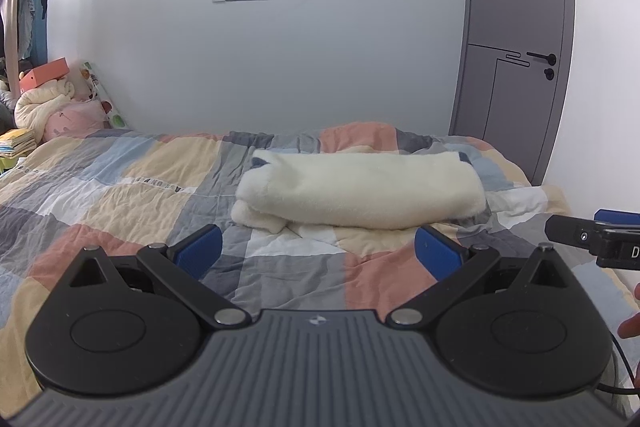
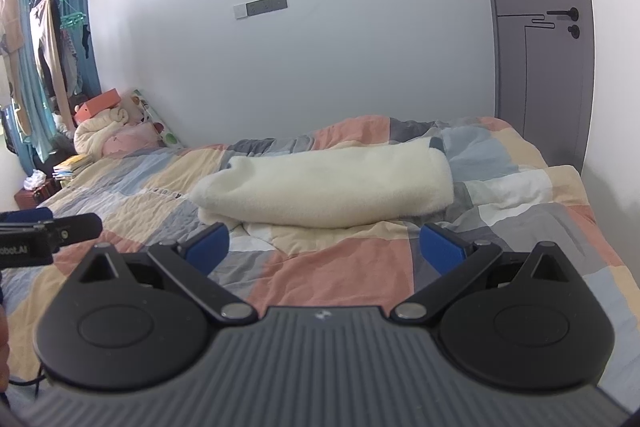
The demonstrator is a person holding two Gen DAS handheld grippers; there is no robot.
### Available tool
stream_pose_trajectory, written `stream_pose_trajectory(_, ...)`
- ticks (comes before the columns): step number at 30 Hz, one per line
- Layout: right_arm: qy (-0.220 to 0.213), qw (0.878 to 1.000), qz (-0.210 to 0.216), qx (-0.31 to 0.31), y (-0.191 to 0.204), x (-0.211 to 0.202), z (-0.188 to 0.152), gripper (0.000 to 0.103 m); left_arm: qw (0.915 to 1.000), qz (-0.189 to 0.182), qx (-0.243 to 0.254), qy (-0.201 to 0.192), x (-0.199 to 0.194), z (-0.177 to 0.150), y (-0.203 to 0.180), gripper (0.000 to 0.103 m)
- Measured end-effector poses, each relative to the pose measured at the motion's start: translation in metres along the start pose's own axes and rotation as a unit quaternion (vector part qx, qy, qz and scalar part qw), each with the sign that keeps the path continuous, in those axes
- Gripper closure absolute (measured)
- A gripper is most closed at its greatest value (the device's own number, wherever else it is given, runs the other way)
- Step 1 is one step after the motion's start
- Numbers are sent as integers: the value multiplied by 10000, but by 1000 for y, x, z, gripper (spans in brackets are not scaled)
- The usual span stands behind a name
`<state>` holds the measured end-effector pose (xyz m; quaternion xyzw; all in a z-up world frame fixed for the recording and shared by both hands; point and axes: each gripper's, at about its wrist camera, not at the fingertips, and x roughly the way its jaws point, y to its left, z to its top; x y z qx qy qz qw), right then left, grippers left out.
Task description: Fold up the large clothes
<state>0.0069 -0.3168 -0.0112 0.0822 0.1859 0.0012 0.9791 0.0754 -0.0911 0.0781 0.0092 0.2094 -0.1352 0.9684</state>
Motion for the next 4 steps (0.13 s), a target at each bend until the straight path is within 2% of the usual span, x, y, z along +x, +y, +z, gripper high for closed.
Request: stream_pose_trajectory(4,8,10000,-13,-1,0,1,0,0,10000,4,-18,-9,0,1,1,0)
